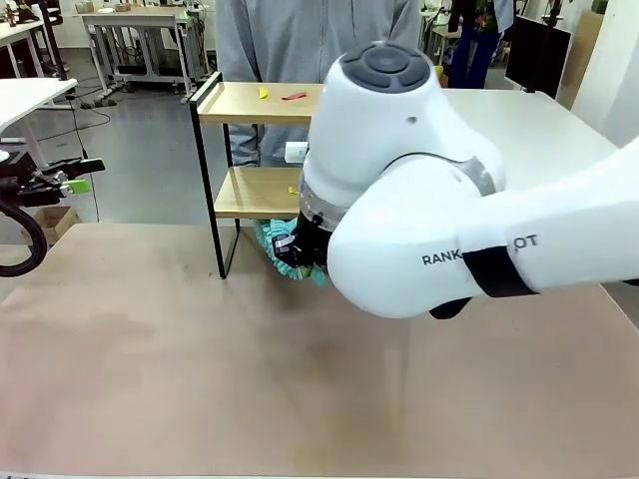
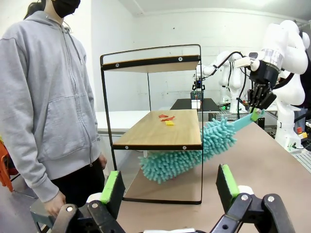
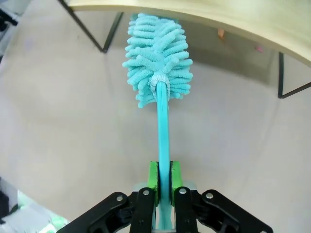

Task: Clean the shelf.
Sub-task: Clean the specific section of the Shelf indicated by the human with the Duster.

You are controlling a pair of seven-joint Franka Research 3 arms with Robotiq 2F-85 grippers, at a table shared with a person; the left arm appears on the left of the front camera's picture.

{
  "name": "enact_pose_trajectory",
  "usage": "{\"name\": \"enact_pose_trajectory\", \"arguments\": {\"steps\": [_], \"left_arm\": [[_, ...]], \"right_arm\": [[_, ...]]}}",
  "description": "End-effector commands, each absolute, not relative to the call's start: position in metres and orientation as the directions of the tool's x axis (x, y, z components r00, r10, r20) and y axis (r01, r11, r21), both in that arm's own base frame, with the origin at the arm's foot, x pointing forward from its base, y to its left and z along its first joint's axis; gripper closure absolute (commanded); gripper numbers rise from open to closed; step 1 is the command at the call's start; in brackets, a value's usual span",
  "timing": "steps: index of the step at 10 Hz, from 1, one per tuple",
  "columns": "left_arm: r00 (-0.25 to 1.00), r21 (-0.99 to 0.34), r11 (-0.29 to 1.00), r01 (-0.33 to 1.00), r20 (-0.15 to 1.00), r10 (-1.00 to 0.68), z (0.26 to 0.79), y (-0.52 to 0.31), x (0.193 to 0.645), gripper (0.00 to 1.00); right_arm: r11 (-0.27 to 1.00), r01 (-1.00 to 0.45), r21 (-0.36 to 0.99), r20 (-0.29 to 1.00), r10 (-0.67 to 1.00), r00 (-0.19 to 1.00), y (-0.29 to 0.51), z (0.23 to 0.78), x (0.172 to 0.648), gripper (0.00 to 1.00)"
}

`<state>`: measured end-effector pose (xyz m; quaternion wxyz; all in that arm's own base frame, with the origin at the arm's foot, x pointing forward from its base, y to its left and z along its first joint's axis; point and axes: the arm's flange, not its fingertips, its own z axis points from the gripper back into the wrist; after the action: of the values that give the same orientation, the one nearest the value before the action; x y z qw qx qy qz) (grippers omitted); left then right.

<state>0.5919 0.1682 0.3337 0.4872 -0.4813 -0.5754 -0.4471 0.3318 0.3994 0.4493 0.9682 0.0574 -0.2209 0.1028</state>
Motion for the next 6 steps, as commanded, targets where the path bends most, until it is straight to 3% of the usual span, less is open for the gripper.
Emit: {"name": "enact_pose_trajectory", "arguments": {"steps": [1, 6], "left_arm": [[-0.066, 0.049, 0.137, 0.989, 0.991, 0.118, 0.337, 0.167, 0.591, 0.00], [-0.066, 0.049, 0.137, 0.989, 0.991, 0.118, 0.337, 0.167, 0.591, 0.00]], "right_arm": [[0.986, -0.160, 0.041, 0.475, 0.121, 0.872, 0.439, 0.437, 0.355, 0.87], [0.980, -0.190, 0.057, 0.457, 0.144, 0.878, 0.414, 0.440, 0.349, 0.87]]}}
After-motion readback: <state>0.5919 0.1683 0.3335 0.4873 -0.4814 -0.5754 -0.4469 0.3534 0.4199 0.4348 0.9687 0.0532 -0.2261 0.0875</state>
